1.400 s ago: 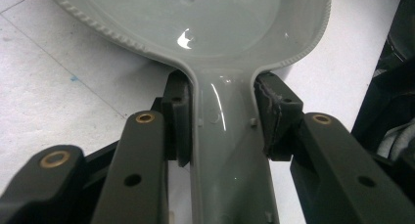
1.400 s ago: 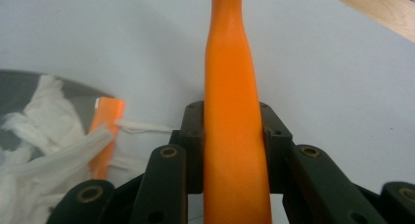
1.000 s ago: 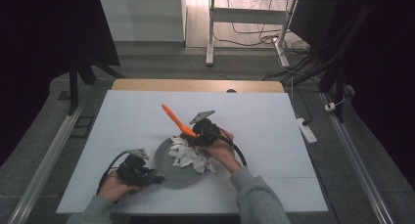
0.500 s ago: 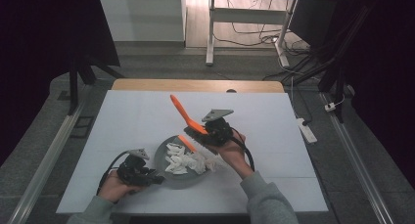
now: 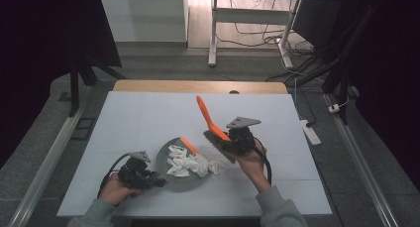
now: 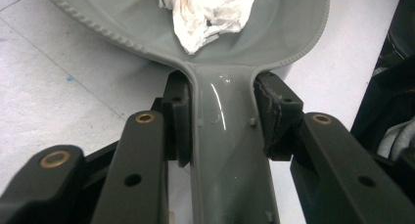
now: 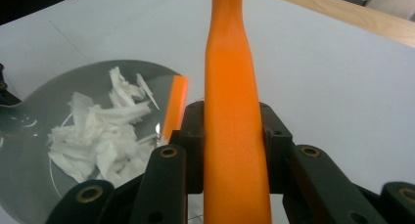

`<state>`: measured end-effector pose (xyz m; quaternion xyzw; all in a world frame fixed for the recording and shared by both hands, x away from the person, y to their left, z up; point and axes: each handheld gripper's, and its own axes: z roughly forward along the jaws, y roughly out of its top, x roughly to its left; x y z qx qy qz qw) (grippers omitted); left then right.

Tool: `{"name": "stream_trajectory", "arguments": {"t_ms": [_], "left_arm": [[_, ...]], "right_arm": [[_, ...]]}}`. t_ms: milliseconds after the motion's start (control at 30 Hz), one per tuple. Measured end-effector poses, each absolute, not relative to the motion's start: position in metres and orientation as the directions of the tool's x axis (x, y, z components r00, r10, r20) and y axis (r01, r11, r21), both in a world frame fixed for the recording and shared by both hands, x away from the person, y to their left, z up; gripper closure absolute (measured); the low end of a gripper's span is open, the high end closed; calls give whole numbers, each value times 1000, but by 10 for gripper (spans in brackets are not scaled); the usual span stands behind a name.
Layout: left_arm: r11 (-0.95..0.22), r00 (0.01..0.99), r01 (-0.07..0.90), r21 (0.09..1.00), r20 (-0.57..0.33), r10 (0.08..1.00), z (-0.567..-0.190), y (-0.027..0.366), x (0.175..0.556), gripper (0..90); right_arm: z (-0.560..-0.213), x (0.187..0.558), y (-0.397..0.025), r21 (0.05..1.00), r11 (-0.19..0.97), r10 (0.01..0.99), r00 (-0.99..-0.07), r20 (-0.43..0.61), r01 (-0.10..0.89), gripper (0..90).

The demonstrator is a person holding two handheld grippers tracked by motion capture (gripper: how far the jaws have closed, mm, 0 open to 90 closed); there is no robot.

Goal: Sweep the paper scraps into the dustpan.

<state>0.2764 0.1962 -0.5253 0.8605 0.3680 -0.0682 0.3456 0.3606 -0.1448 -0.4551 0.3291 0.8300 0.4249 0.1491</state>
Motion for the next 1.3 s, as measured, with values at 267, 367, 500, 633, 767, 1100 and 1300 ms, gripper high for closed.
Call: {"name": "stream_trajectory", "arguments": {"t_ms": [267,367,500,633,767,1100,1300], "left_arm": [[-496,725,676,545,-369,582,-524,196,274,614],[-504,730,671,545,-365,577,-524,196,273,614],[-509,736,665,546,-362,572,-523,196,271,614],[-512,738,663,546,-363,569,-523,196,270,614],[-511,737,664,545,-364,570,-523,195,269,614],[-525,746,656,541,-364,557,-522,194,267,614],[-529,750,653,542,-364,553,-522,193,267,614]], "right_arm": [[-461,351,-166,788,423,711,-703,17,447,697],[-466,348,-173,779,425,722,-691,15,461,697],[-474,345,-180,763,427,740,-672,13,485,697],[-477,346,-182,757,427,750,-662,9,494,697],[-480,348,-182,752,428,755,-656,7,501,697],[-485,350,-177,740,435,756,-655,11,514,697],[-488,350,-175,731,440,757,-653,11,522,697]]}}
